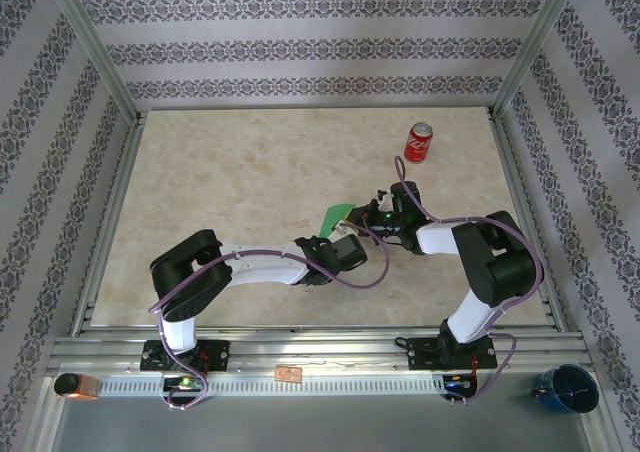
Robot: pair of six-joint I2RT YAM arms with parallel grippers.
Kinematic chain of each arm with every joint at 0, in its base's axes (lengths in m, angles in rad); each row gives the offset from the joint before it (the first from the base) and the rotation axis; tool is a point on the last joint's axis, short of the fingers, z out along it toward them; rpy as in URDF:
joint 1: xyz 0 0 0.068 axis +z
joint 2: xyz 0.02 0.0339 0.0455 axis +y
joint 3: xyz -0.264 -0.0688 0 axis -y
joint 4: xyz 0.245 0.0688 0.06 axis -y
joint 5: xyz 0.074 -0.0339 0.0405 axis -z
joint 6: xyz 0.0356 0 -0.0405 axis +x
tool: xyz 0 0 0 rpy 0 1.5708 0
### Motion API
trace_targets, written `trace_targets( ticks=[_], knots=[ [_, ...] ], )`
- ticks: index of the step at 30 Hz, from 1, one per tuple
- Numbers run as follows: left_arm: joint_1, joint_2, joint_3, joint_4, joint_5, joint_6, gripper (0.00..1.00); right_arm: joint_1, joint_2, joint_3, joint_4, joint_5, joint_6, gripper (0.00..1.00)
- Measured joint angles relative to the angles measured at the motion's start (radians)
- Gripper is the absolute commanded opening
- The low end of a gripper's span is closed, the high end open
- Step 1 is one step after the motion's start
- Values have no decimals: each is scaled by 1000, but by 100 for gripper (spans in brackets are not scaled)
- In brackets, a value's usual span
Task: Fold a paper plane with a square sheet of paper (pick it up from the middle)
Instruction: Fold the wing for the fifth time at the center of the table.
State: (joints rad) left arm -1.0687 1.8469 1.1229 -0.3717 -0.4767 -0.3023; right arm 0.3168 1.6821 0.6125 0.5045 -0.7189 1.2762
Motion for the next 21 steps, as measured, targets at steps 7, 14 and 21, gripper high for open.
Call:
trace_targets(
  ticks=[7,14,21],
  knots=[
    [4,0,0,0,16,-34,0,-14,-58,-1,-117,12,-88,30],
    [37,-10,-38,21,129,-93,0,-113,-253,-1,-377,97,-286,35],
    [115,-77,-120,118,307,-163,0,-164,-394,-2,-526,174,-407,40]
  ],
)
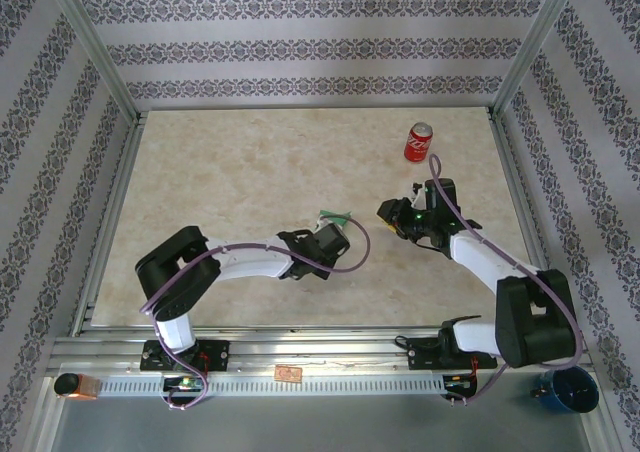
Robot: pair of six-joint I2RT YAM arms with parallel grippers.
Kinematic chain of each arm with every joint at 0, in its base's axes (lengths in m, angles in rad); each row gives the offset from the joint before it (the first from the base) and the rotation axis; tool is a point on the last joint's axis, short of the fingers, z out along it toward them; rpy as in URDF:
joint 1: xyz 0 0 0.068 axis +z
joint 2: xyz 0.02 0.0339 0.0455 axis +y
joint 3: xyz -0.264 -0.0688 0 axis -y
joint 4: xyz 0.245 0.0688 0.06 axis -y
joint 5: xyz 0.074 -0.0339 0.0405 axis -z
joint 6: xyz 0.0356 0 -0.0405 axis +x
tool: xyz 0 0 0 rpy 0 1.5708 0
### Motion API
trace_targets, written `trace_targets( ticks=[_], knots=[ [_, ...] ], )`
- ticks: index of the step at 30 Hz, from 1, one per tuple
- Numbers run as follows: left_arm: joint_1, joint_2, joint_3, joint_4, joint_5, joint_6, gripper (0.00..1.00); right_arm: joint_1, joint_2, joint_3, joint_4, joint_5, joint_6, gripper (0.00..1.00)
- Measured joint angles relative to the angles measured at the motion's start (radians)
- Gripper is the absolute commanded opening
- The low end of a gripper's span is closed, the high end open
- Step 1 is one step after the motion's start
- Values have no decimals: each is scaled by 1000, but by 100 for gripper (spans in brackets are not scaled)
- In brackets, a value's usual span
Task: Fold a paper plane with a square sheet of paper (pick it up from the middle)
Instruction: Fold the wing for the fifth time at the center of the table.
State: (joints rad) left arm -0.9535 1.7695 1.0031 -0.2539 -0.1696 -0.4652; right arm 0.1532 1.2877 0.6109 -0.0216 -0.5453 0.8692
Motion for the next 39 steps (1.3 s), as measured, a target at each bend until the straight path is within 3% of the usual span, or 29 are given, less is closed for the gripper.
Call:
trace_targets(
  ticks=[14,21,39],
  knots=[
    [165,-65,-192,350,423,-166,0,-1,-43,-47,41,-24,-9,42],
    [171,-50,-193,450,538,-207,0,-1,1,-48,90,-71,-5,39],
    [190,73,-193,639,725,-320,0,81,150,-47,166,-165,-14,16]
  ],
)
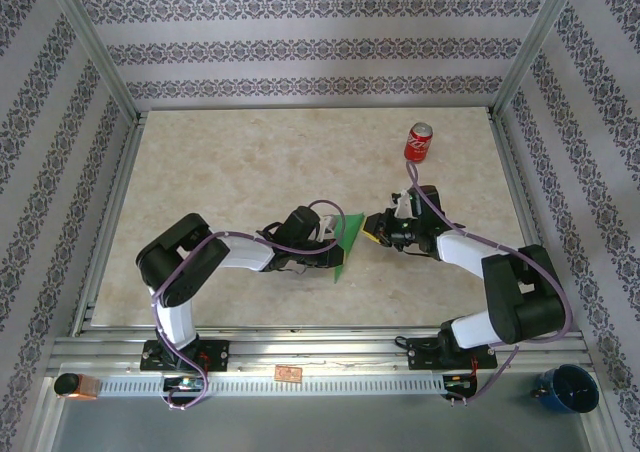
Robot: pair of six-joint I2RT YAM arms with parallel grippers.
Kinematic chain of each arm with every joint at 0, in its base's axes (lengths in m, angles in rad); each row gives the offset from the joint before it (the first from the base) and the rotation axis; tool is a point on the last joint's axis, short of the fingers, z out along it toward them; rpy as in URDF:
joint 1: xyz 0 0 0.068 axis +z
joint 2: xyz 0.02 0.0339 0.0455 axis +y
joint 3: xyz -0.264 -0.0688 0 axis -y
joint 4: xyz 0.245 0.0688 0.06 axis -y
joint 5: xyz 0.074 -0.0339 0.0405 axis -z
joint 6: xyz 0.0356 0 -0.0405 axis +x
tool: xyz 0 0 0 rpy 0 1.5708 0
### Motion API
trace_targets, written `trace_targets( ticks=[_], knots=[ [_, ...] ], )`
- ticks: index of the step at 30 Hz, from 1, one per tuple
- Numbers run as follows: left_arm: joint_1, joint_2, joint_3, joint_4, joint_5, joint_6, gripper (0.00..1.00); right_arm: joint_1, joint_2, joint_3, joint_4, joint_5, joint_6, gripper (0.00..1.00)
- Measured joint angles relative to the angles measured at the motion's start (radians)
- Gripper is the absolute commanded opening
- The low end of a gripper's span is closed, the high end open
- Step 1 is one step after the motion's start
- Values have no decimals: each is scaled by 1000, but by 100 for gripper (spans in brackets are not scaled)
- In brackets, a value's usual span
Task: Fold a paper plane with a square sheet of paper (pick it up from the middle)
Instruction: Fold the wing for the fifth time at the center of the table.
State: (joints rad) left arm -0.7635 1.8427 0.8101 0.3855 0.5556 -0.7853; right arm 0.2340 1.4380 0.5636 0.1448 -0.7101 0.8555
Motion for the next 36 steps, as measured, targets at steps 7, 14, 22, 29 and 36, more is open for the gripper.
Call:
trace_targets(
  ticks=[7,14,22,29,36],
  knots=[
    [0,48,0,84,30,-58,0,25,36,6,23,-18,-8,14],
    [1,66,-1,153,48,-101,0,37,73,6,34,-22,-18,13],
    [6,108,-8,271,74,-171,0,37,75,6,49,-21,-19,12],
    [6,153,-21,366,92,-236,0,37,76,5,63,-20,-19,12],
    [15,159,-46,448,100,-286,0,35,78,-1,78,-21,-19,12]
  ],
)
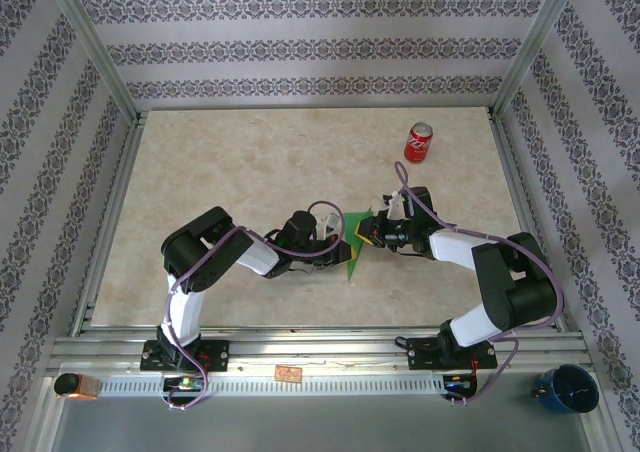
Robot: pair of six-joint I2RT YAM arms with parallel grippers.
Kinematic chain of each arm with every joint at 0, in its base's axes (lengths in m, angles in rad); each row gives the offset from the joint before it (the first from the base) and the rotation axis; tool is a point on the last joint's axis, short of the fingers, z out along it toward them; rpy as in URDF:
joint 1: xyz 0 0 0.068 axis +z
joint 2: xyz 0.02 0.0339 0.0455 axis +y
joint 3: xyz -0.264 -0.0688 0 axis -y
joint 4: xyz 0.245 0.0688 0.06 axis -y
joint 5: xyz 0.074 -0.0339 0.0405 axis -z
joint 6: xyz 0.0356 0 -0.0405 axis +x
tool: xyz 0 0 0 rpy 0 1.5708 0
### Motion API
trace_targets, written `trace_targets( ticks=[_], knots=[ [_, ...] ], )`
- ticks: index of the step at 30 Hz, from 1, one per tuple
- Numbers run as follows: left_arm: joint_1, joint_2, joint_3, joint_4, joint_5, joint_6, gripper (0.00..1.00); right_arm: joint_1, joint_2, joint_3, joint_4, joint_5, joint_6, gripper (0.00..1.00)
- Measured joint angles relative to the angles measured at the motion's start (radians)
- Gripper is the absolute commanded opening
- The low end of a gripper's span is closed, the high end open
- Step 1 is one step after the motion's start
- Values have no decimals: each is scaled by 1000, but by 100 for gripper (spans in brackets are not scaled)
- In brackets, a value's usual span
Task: Fold a paper plane with a square sheet of paper (pick it up from the middle)
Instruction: Fold the wing for the fifth time at the center of the table.
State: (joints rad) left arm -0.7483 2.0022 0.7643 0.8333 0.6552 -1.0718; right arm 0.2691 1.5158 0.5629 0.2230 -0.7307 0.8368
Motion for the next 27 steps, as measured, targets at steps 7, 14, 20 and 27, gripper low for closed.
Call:
trace_targets(
  ticks=[7,14,20,27],
  knots=[
    [16,19,-26,90,5,-57,0,-6,24,-10,21,-1,0,11],
    [21,37,-29,126,17,-93,0,-5,51,-10,57,-16,1,11],
    [24,47,-29,145,21,-112,0,-6,78,-10,81,-20,1,11],
    [24,47,-29,146,31,-130,0,-12,111,-8,89,-20,1,11]
  ],
)
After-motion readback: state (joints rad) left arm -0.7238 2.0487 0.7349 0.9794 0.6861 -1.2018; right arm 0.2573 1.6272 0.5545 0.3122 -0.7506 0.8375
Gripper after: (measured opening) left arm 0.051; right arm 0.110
